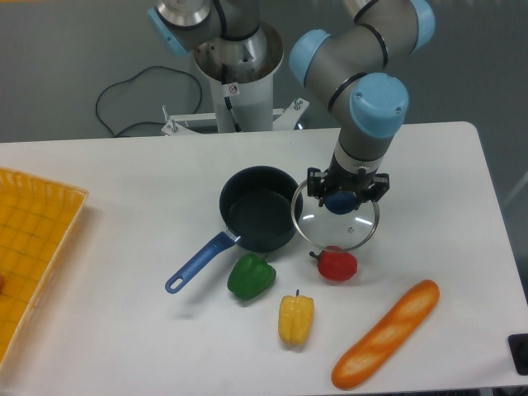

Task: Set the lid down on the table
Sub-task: 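Carry the glass lid by its blue knob away from the saucepan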

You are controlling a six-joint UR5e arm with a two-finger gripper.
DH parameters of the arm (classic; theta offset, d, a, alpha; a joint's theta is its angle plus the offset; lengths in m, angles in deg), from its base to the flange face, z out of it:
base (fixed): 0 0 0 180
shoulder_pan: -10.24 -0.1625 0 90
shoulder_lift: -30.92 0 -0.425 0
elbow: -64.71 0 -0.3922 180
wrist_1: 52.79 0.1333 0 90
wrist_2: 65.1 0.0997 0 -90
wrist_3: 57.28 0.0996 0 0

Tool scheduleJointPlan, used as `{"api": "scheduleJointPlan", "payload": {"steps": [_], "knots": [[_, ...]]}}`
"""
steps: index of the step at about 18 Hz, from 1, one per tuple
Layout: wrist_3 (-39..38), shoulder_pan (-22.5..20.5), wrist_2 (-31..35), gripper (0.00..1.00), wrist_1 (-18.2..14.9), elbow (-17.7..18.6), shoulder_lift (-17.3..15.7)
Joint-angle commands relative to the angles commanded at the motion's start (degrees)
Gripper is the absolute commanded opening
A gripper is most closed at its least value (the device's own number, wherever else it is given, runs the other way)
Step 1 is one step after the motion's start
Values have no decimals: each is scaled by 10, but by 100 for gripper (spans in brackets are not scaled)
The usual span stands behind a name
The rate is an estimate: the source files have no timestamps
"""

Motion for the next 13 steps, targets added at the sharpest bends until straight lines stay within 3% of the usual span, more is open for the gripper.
{"api": "scheduleJointPlan", "payload": {"steps": [13], "knots": [[105,-69,7,47,8,-6,22]]}}
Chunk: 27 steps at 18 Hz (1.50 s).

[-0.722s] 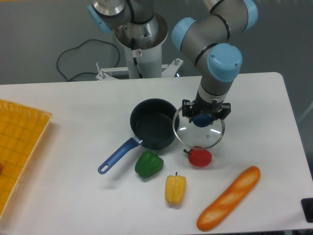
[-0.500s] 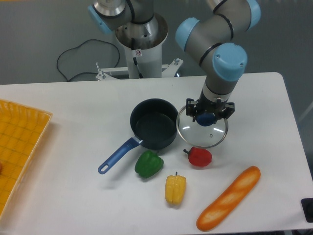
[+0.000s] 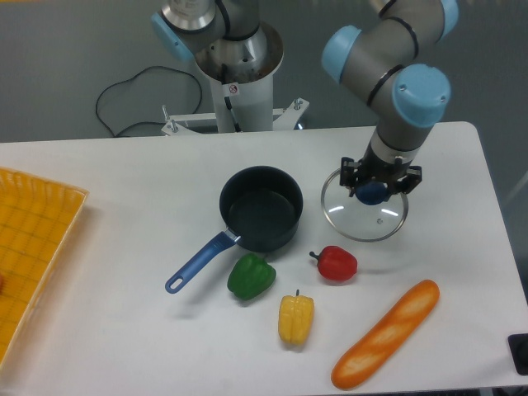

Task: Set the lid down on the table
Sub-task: 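Carry the glass lid by its blue knob away from the saucepan, then lower the glass lid flat onto the table surface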

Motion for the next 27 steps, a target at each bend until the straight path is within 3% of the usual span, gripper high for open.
{"api": "scheduleJointPlan", "payload": {"steps": [8,18,27], "knots": [[27,-13,4,47,8,-6,27],[64,-50,3,47,100,-6,78],[68,-50,4,47,122,-11,98]]}}
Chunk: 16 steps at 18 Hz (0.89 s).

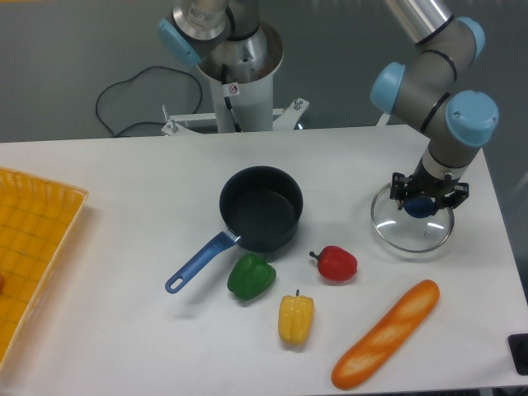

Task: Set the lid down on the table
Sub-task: 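Lower the glass lid flat onto the table surface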

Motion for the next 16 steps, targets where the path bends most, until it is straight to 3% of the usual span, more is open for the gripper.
{"api": "scheduleJointPlan", "payload": {"steps": [16], "knots": [[0,-1,5,47,28,0,18]]}}
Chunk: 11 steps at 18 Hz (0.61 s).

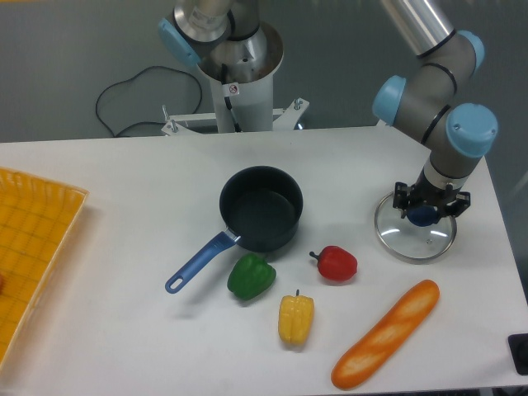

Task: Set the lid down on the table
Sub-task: 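Lower the glass lid flat onto the table surface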

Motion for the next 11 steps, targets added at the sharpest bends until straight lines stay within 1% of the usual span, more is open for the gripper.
{"api": "scheduleJointPlan", "payload": {"steps": [11], "knots": [[0,1,4,48,1,1,4]]}}
